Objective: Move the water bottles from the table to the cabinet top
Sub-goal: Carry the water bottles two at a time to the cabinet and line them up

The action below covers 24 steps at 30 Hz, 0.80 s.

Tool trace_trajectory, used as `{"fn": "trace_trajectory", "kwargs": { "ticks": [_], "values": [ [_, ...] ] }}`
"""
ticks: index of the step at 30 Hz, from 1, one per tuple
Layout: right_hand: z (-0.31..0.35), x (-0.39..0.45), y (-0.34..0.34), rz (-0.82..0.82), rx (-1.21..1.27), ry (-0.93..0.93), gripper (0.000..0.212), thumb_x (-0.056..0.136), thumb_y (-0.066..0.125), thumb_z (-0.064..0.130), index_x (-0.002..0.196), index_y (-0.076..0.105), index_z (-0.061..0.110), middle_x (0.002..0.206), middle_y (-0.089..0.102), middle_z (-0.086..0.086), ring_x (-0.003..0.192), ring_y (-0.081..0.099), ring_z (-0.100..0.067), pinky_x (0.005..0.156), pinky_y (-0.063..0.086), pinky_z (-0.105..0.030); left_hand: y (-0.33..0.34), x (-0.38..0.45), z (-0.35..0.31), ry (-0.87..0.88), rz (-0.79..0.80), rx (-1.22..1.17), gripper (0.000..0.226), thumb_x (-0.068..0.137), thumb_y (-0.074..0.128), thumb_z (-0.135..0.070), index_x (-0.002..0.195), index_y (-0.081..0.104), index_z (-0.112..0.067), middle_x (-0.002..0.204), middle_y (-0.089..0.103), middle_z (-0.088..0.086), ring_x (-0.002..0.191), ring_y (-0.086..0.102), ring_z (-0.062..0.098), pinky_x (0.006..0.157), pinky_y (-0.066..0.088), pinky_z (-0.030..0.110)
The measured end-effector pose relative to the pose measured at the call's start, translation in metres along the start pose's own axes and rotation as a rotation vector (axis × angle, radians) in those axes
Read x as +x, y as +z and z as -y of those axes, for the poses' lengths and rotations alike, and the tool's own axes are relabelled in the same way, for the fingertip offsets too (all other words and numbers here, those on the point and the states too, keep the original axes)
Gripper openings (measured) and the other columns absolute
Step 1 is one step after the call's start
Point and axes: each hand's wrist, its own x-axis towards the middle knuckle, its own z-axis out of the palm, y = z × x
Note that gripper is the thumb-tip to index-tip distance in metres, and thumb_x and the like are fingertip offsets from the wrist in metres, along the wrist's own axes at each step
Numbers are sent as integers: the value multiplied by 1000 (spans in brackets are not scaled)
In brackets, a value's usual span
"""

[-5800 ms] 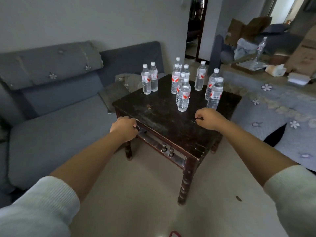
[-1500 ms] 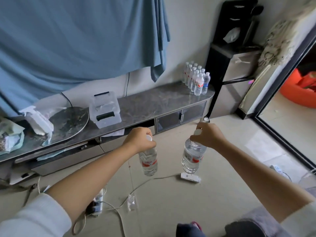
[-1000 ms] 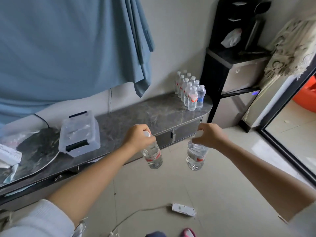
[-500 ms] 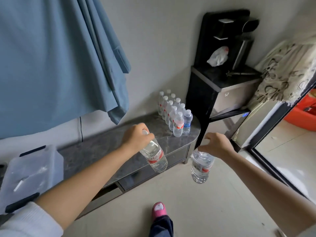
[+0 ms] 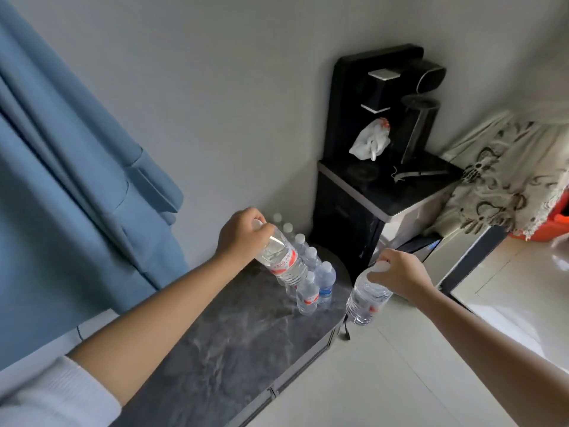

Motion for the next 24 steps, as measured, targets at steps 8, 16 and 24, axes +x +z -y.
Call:
{"fn": "trace_trajectory", "kwargs": {
  "ticks": [8,16,24],
  "values": [
    [15,124,-15,19,27,-147,18,72,70,24,75,53,17,73,54,1,75,50,-20,59,36,-25,47,117,-35,-44,-92,-103,11,85,56,-15,79,48,-11,87,51,4,79,47,22,65,39,28],
    [14,226,8,185,28,-182,27,76,65,28,95,59,11,87,62,-4,80,55,-21,66,41,-27,122,218,-57,-183,-103,24,17,87,57,-19,96,61,-5,107,60,12,96,56,27,72,32,22],
    [11,297,63,364,111,-10,16,77,61,23,87,52,15,87,60,-4,82,56,-23,67,38,-23,189,295,-29,-270,83,183,26,88,58,-19,108,60,-2,121,54,17,108,56,33,86,43,31]
  ]
}}
